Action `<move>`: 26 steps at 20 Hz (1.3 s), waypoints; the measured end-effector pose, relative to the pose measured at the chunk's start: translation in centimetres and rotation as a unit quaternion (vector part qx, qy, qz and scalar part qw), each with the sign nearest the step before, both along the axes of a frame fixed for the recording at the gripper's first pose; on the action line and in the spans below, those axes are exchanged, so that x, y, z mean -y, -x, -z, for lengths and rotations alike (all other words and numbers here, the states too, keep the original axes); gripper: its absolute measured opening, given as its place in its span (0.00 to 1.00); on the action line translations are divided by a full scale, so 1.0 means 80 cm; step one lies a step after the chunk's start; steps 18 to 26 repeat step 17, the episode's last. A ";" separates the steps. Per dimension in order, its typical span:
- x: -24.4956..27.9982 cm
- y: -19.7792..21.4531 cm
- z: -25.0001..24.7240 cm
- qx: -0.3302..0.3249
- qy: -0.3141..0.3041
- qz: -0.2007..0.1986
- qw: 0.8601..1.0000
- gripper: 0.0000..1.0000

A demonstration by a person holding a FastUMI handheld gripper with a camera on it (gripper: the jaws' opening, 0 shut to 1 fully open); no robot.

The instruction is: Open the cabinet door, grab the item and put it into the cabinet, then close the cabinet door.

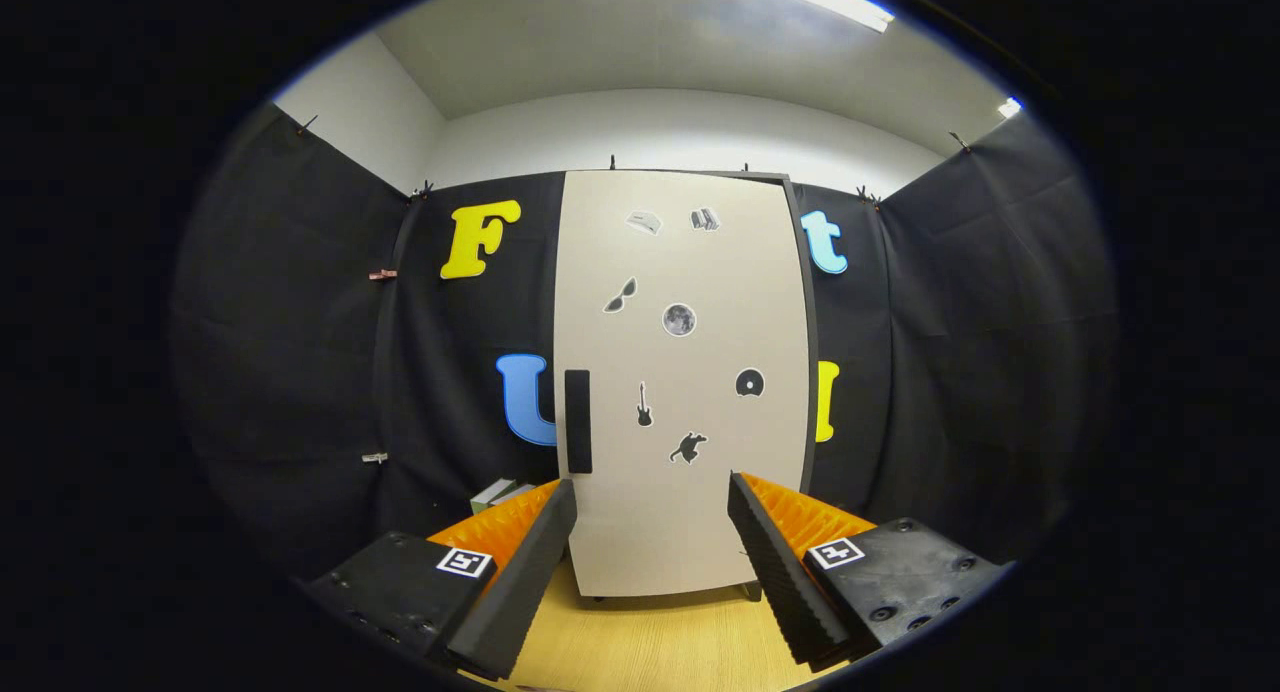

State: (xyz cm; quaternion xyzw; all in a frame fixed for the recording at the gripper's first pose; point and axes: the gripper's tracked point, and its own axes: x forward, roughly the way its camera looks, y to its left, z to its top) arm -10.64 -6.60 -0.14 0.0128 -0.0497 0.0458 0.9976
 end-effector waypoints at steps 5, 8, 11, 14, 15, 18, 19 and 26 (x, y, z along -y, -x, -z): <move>0.001 -0.002 0.003 -0.005 0.000 0.000 1.000 0.99; 0.001 -0.003 0.003 -0.005 0.000 0.000 1.000 0.99; 0.000 -0.003 0.004 -0.006 -0.002 -0.004 1.000 0.99; 0.004 -0.005 0.006 -0.011 -0.006 0.002 1.000 0.99; 0.007 -0.007 0.008 -0.015 -0.007 0.006 1.000 0.99; 0.007 -0.011 0.011 -0.022 -0.013 0.006 1.000 0.99; 0.007 -0.011 0.011 -0.022 -0.013 0.006 1.000 0.99; 0.007 -0.011 0.011 -0.022 -0.013 0.006 1.000 0.99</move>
